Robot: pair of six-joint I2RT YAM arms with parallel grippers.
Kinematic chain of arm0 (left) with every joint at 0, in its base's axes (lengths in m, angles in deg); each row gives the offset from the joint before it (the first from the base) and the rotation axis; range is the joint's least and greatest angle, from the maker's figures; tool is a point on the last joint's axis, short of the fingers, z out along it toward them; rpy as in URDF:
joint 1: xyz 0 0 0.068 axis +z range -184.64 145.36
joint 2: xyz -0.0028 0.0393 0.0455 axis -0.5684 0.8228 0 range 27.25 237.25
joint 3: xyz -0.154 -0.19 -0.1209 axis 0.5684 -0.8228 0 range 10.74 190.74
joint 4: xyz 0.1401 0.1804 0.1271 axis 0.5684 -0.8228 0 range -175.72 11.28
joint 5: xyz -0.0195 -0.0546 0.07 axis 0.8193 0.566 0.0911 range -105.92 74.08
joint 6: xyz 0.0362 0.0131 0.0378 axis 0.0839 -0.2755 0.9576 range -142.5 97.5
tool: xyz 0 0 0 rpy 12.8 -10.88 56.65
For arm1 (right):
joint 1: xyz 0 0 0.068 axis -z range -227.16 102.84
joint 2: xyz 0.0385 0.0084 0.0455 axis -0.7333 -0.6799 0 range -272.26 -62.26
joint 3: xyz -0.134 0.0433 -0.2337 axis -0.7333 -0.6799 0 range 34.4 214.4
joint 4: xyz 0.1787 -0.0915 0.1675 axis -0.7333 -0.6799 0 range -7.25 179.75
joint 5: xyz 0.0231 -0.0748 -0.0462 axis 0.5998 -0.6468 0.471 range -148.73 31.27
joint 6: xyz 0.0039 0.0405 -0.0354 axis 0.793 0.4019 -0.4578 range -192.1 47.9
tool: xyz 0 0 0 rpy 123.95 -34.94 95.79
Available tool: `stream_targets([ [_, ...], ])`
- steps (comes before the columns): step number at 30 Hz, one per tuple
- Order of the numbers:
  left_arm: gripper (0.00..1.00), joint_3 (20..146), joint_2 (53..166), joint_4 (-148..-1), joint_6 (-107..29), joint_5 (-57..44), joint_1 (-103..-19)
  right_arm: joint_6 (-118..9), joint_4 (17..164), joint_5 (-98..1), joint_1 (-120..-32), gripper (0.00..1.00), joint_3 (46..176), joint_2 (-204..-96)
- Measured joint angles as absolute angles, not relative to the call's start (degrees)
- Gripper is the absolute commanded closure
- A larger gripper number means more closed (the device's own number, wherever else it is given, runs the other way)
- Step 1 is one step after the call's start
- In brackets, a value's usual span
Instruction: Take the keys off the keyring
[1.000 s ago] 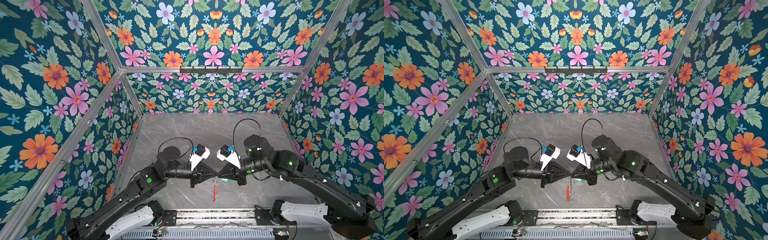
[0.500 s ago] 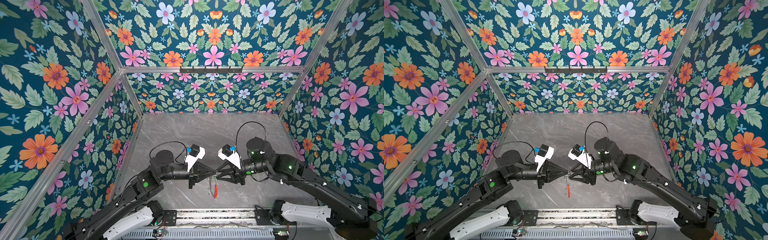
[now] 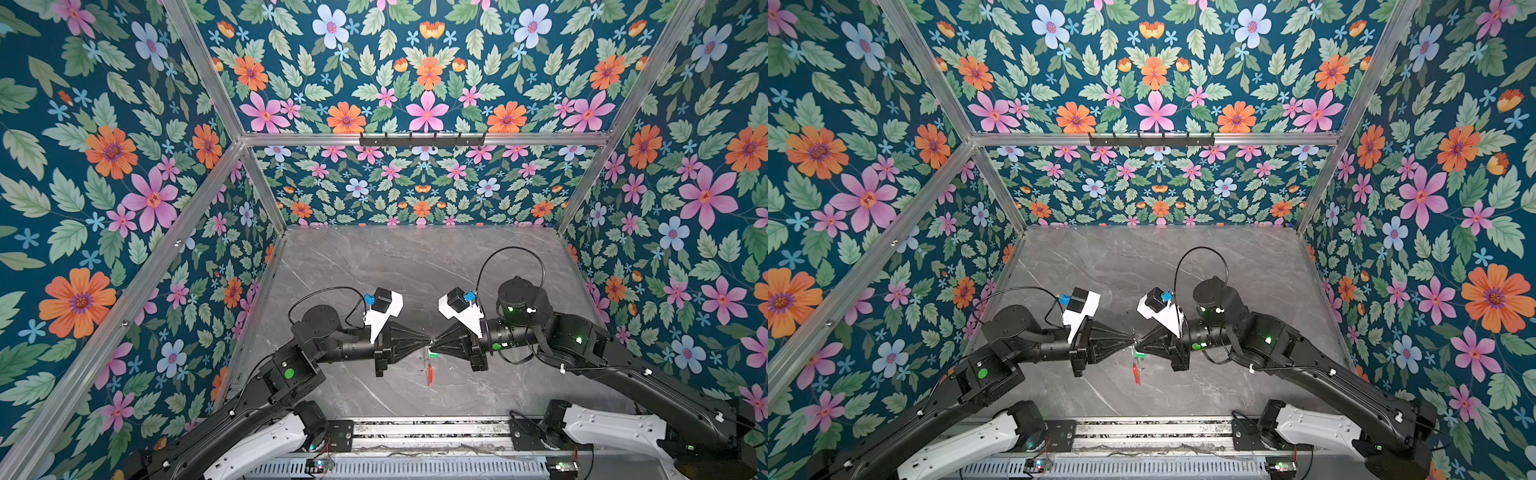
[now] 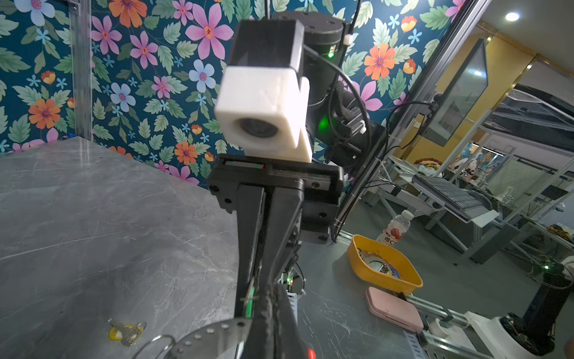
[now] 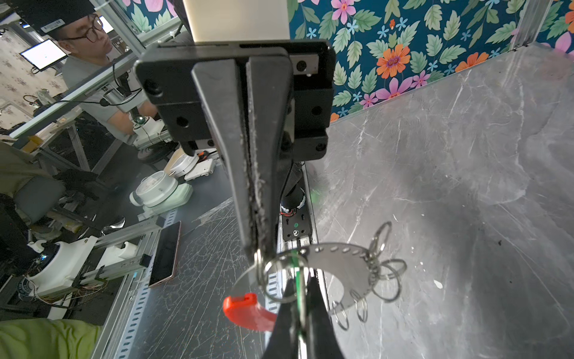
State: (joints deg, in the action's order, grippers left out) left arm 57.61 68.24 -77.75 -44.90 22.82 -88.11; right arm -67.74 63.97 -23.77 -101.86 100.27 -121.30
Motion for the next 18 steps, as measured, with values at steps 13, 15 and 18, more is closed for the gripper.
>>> stream_targets([
  [13, 1.0, 49.0, 64.7, -63.1, -48.3, 18.2, -88.2, -65.6, 70.2, -20.0, -101.9, 1.0, 97.7, -123.5],
  [15, 1.0, 47.7, 64.2, -60.9, -49.1, 17.8, -88.2, -65.0, 71.3, -19.4, -101.9, 1.0, 97.3, -123.9],
  [18, 1.0, 45.9, 62.8, -58.6, -49.3, 17.2, -88.2, -64.8, 73.2, -18.7, -101.9, 1.0, 96.3, -123.8],
])
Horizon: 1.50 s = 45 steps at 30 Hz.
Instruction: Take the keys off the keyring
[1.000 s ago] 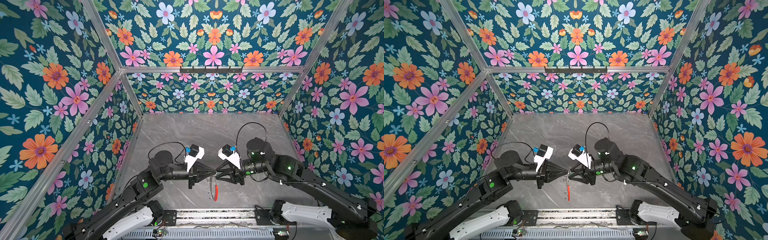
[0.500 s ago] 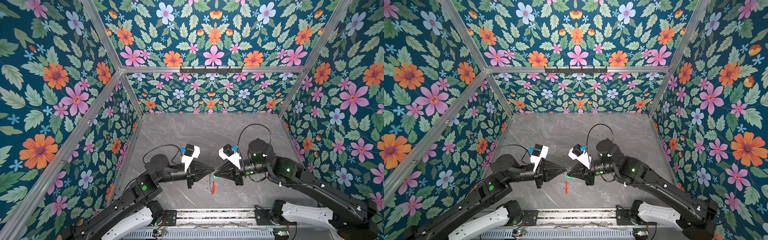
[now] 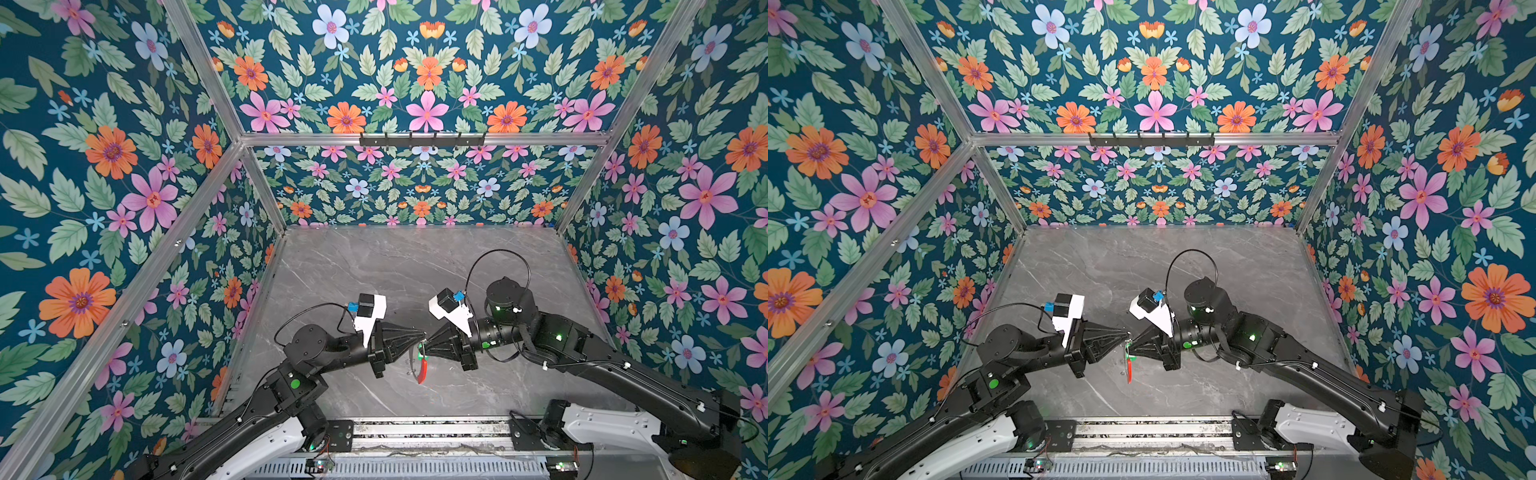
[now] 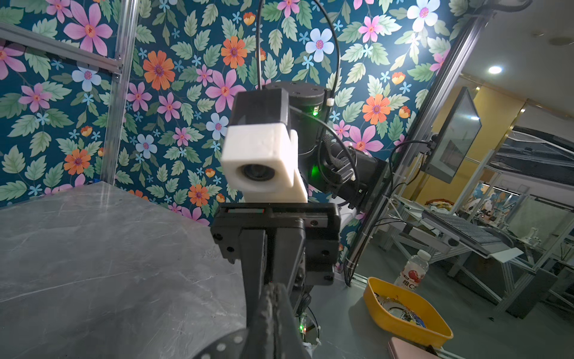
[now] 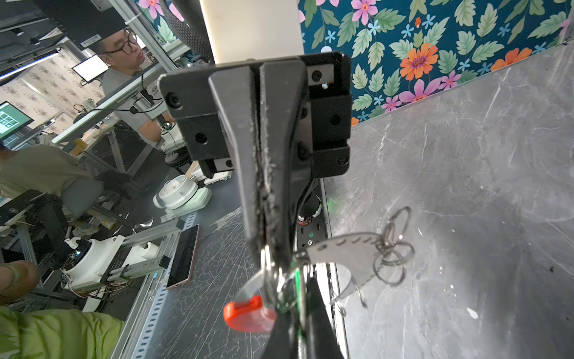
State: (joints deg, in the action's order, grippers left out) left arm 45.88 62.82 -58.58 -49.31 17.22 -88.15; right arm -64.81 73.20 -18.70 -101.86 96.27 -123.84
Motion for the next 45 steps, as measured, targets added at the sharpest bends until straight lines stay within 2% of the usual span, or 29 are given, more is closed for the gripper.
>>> stream_targets([
  [5, 1.0, 44.4, 61.8, -56.2, -49.3, 17.0, -88.2, -64.1, 75.5, -18.6, -101.9, 1.0, 95.1, -123.3],
  [8, 1.0, 44.4, 61.9, -55.3, -49.3, 17.2, -88.2, -63.5, 74.9, -19.6, -101.9, 0.69, 95.2, -121.7],
  [9, 1.0, 44.4, 61.9, -54.6, -49.3, 17.2, -88.2, -63.5, 74.2, -20.1, -101.9, 0.62, 95.2, -120.8],
  [11, 1.0, 44.4, 61.9, -53.6, -49.3, 17.2, -88.2, -63.6, 72.9, -21.5, -101.9, 0.55, 95.2, -118.6],
  [15, 1.0, 44.3, 62.0, -52.4, -49.2, 17.3, -88.2, -63.7, 73.3, -24.1, -101.9, 0.49, 95.5, -113.6],
  [23, 1.0, 42.7, 63.3, -48.1, -49.4, 18.0, -88.2, -60.4, 84.2, -28.9, -101.9, 0.49, 94.2, -113.8],
  [32, 1.0, 41.2, 62.3, -45.4, -50.4, 16.2, -88.2, -55.7, 91.6, -24.9, -101.9, 0.65, 91.7, -118.0],
  [35, 1.0, 40.9, 61.9, -44.9, -50.4, 15.4, -88.2, -54.9, 92.2, -23.4, -101.9, 0.66, 91.4, -118.5],
  [42, 1.0, 40.5, 61.8, -44.5, -50.4, 14.1, -88.2, -53.6, 93.0, -21.2, -101.9, 0.75, 91.6, -120.3],
  [45, 1.0, 40.4, 61.9, -44.4, -50.4, 13.9, -88.2, -53.2, 93.1, -20.8, -101.9, 0.83, 91.7, -120.6],
])
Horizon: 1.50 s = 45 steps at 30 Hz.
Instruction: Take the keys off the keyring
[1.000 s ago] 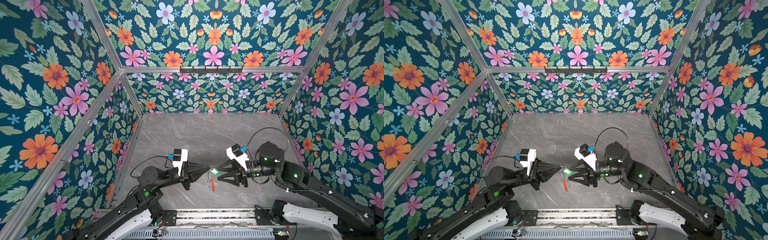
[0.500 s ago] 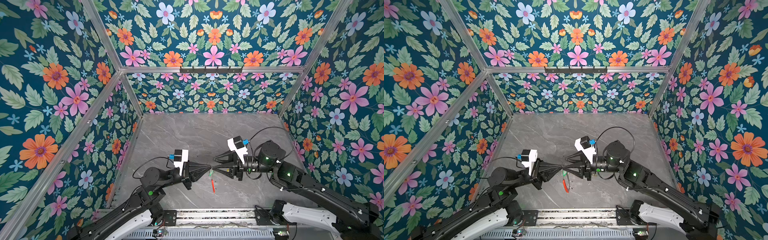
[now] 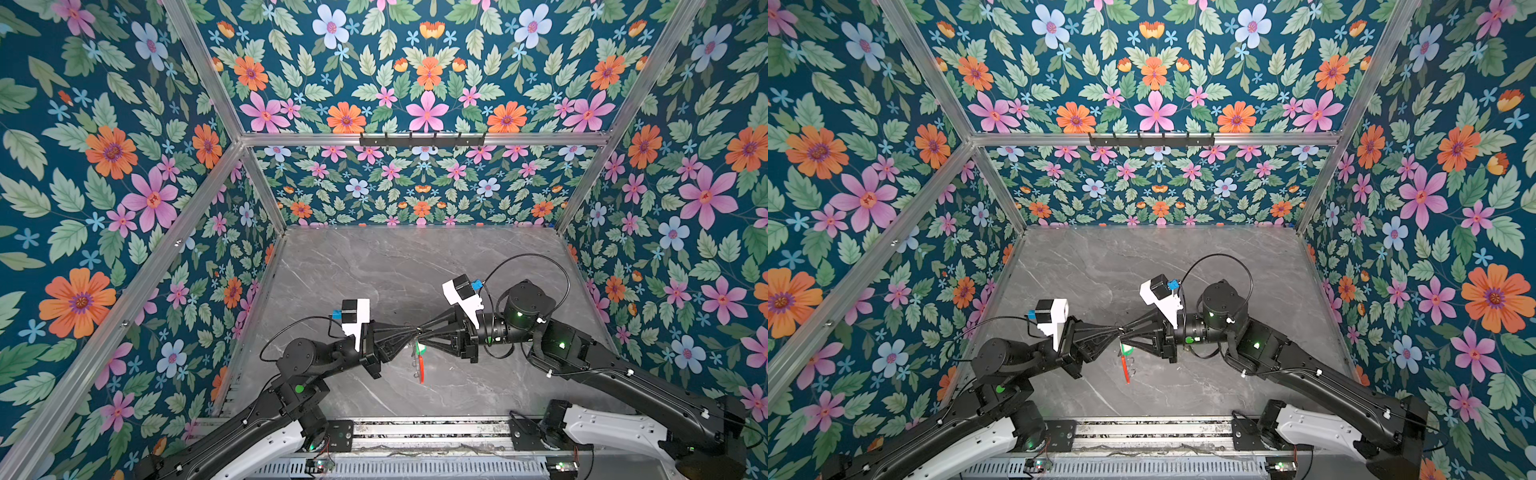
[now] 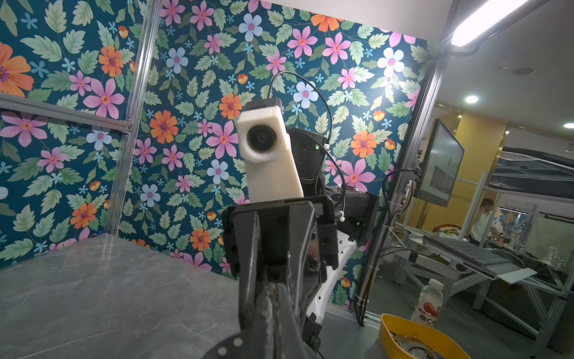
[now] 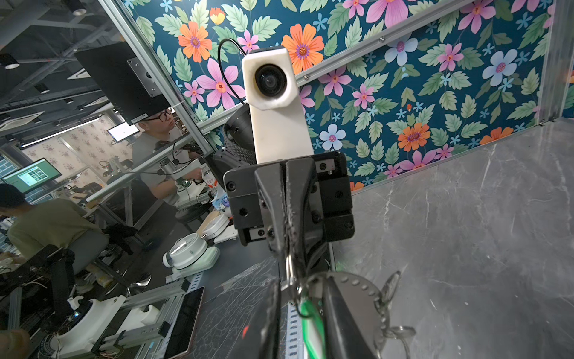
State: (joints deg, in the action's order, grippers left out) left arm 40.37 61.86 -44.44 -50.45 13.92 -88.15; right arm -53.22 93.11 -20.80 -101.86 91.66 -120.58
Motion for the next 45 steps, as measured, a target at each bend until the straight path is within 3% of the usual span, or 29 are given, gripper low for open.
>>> stream_targets([
  [5, 1.0, 40.3, 62.2, -43.9, -50.7, 13.5, -88.2, -53.3, 93.1, -20.8, -101.8, 0.98, 92.1, -120.7],
  [7, 1.0, 40.5, 62.3, -43.7, -50.9, 13.4, -88.2, -53.5, 92.4, -21.0, -101.8, 1.0, 92.4, -120.7],
  [12, 0.64, 41.8, 61.5, -46.8, -51.3, 13.3, -88.2, -55.2, 85.7, -21.4, -101.9, 1.0, 95.1, -120.3],
  [15, 0.58, 43.7, 59.9, -51.8, -52.0, 12.8, -88.2, -57.8, 78.5, -21.6, -101.8, 1.0, 97.8, -120.2],
  [30, 0.6, 65.3, 72.0, -90.3, -44.5, 20.2, -88.2, -71.9, 47.4, -23.7, -101.4, 1.0, 111.9, -125.9],
  [45, 0.75, 69.6, 77.5, -99.7, -41.0, 24.1, -88.2, -73.8, 42.8, -27.7, -101.4, 1.0, 114.1, -127.7],
])
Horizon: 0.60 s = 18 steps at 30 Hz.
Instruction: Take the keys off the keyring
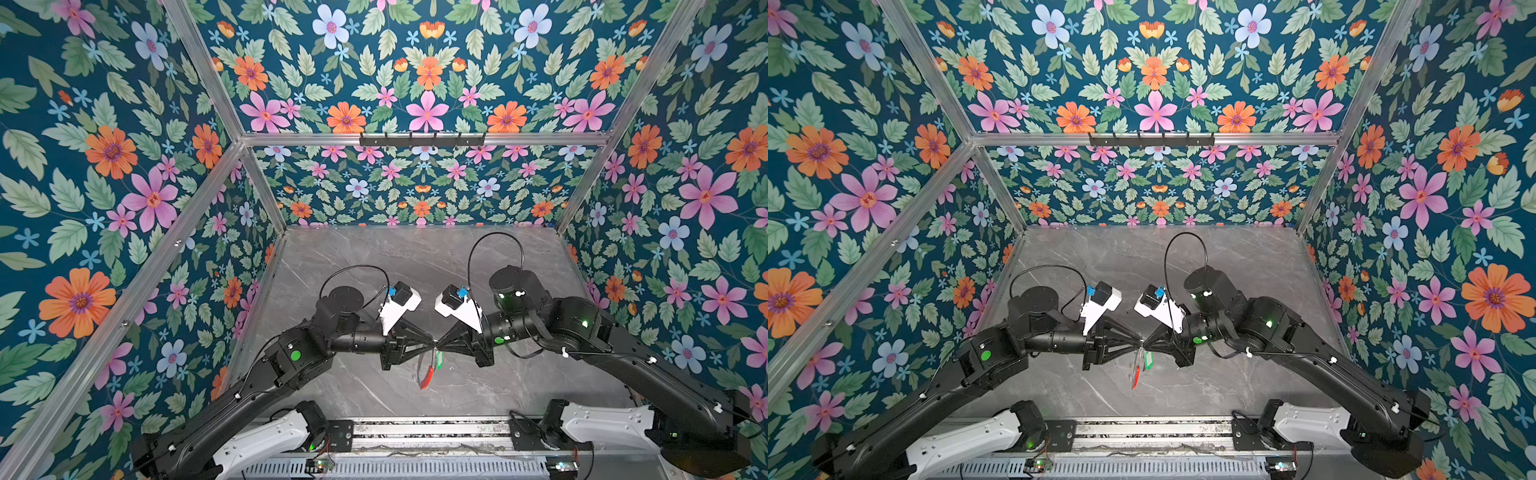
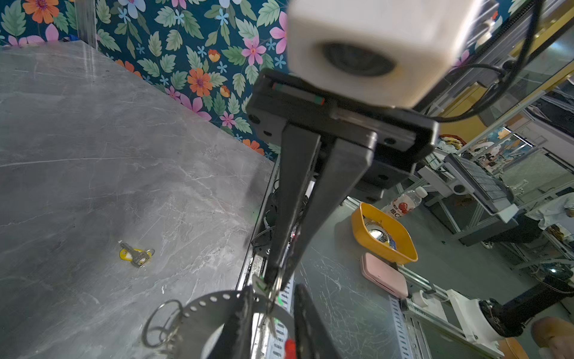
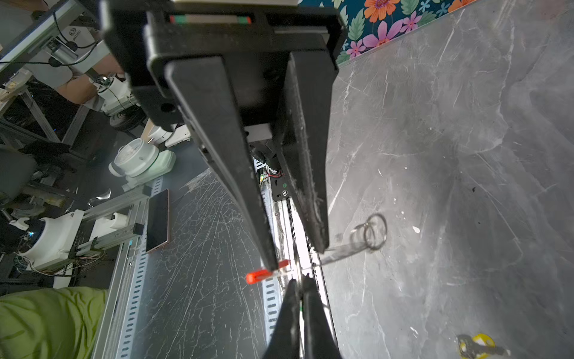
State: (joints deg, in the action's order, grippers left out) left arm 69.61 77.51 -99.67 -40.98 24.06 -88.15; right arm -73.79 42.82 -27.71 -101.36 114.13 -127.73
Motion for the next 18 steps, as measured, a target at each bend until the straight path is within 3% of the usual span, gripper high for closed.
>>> stream_targets([
  [13, 0.91, 69.5, 78.5, -99.6, -40.4, 24.7, -88.1, -73.8, 42.1, -28.3, -101.4, 1.0, 115.0, -129.1],
  [15, 1.0, 69.2, 78.6, -99.1, -40.3, 25.0, -88.0, -73.8, 41.8, -28.3, -101.4, 1.0, 115.2, -129.2],
  [18, 1.0, 68.2, 78.4, -97.7, -39.6, 25.2, -88.0, -73.7, 41.5, -28.5, -101.3, 0.99, 115.2, -129.5],
])
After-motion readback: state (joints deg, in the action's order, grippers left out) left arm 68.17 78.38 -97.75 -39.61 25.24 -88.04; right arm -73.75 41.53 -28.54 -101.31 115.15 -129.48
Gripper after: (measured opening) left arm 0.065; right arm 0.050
